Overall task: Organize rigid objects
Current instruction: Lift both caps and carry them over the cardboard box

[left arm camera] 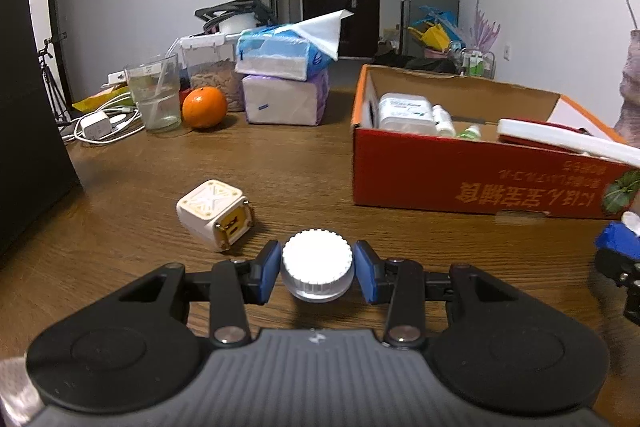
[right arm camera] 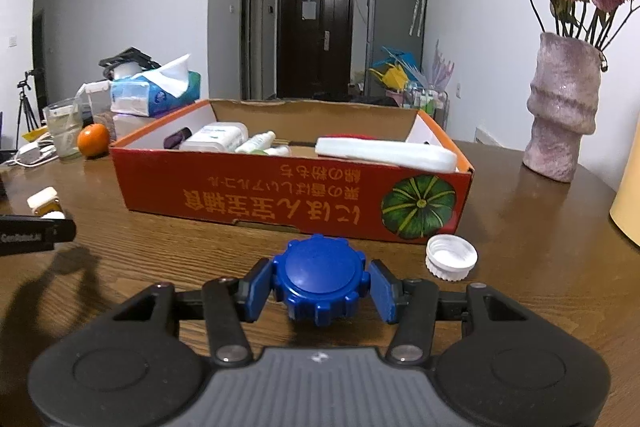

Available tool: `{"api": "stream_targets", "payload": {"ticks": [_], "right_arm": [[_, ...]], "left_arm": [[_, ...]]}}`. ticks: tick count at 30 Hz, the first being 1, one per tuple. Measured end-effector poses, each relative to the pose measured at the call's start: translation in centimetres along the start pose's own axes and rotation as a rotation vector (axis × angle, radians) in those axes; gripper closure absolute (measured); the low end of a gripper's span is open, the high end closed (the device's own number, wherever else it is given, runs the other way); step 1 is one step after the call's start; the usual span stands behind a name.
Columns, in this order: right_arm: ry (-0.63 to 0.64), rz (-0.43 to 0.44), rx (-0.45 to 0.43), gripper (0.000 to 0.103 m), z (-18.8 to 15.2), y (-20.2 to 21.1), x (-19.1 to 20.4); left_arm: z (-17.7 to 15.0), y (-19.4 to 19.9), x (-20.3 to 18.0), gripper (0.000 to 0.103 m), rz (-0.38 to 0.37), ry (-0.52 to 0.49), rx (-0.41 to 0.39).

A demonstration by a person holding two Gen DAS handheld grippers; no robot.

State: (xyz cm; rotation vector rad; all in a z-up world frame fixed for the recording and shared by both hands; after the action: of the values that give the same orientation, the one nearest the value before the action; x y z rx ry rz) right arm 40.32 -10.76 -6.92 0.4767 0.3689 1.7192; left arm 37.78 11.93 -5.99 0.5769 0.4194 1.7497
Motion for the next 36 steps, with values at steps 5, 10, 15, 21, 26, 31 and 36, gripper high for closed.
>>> {"api": "stream_targets", "payload": {"ticks": [5, 10, 15, 21, 26, 31, 36], "right_arm": [[0.001, 0.028, -0.029, 0.051, 0.3, 1.1, 0.1], [-0.008, 0.048, -0.058, 0.051, 0.9, 2.0, 0.0], [-0.011, 0.058, -0.086, 0.051, 1.5, 2.6, -0.3], [-0.013, 0.065, -0.115, 0.051, 2.5, 3.0, -0.6], [-0.017, 0.073, -0.131, 0.051, 3.4, 3.0, -0.9], [-0.016, 0.072, -0.144, 0.051, 4.2, 2.7, -1.0], [-0.019, 0.073, -0.153, 0.051, 5.0, 2.2, -1.2]], "left_arm": [[0.2, 1.2, -0.9, 0.062, -0.024, -0.005, -0.027], [0.7, 2.5, -2.4, 0.062, -0.059, -0.019, -0.059], [1.4, 3.4, -3.7, 0.062, -0.084, -0.034, -0.084], [2.5, 3.7, -4.7, 0.062, -0.106, -0.040, -0.104], [3.5, 3.7, -5.2, 0.062, -0.108, -0.041, -0.124], [4.9, 3.2, -5.7, 0.062, -0.115, -0.022, -0.145], [5.9, 2.8, -6.2, 0.062, -0.121, -0.011, -0.164]]}}
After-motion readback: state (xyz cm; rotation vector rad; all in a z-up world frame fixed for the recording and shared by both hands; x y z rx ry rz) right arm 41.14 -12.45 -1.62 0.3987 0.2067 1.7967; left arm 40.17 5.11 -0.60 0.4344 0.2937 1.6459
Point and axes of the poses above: each gripper's, at about its wrist camera, not at the fingertips, and y roughly against the way its jaws point, x to its left, z to its top, the point moved 1 cm from there along -y, roughly the way its jaws point, and after that the axes turned 9 degrees about -y, right-handed, at the moved point
